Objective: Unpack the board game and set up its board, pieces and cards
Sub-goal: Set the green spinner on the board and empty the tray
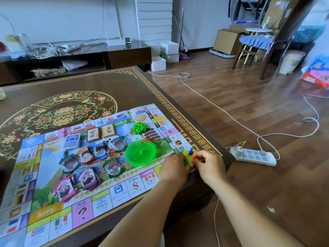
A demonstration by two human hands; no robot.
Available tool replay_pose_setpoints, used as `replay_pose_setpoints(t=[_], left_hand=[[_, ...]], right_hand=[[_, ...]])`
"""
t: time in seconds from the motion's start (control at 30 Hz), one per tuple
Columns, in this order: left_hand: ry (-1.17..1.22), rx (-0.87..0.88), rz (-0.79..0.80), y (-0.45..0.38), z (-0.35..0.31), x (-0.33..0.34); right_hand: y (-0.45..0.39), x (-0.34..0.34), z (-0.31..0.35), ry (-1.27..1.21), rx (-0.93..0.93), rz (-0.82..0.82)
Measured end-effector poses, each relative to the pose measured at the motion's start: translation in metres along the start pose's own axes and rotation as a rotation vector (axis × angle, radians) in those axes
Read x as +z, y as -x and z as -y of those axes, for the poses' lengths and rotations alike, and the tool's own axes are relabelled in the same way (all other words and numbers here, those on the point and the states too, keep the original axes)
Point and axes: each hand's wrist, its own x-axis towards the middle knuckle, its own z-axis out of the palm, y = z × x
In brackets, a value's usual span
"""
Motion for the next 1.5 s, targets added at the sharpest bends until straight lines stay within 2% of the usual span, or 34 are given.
replay_pose_setpoints(t=[0.3, 0.6, 0.87, 0.97, 1.07, 1.17, 1.3, 1.37, 1.5], left_hand=[[0.029, -0.084, -0.065, -0.002, -0.008, 0.004], [0.018, -0.108, -0.064, -0.004, -0.01, 0.008], [0.139, -0.114, -0.042, 0.003, -0.006, 0.004], [0.174, -0.1, -0.077, 0.012, 0.001, -0.005], [0.131, -0.076, -0.161, 0.019, 0.013, -0.017], [0.026, -0.076, -0.228, 0.023, 0.028, -0.029], [-0.139, -0.099, -0.227, 0.024, 0.052, -0.042], [-0.217, -0.077, -0.186, 0.024, 0.062, -0.043], [-0.295, -0.063, -0.108, 0.023, 0.073, -0.044]], right_hand=[[-0.006, -0.006, -0.002, 0.059, -0.004, 0.08], [-0.008, -0.005, -0.003, 0.092, 0.015, 0.08], [-0.007, -0.015, 0.001, -0.084, 0.091, 0.141], [-0.005, -0.02, 0.005, -0.119, 0.117, 0.084], [0.002, -0.024, 0.022, -0.153, 0.076, -0.005], [0.013, -0.021, 0.046, -0.155, -0.007, -0.025], [0.023, -0.009, 0.075, -0.144, -0.108, -0.028], [0.025, -0.004, 0.085, -0.147, -0.106, -0.002], [0.035, 0.012, 0.101, -0.11, -0.106, 0.174]])
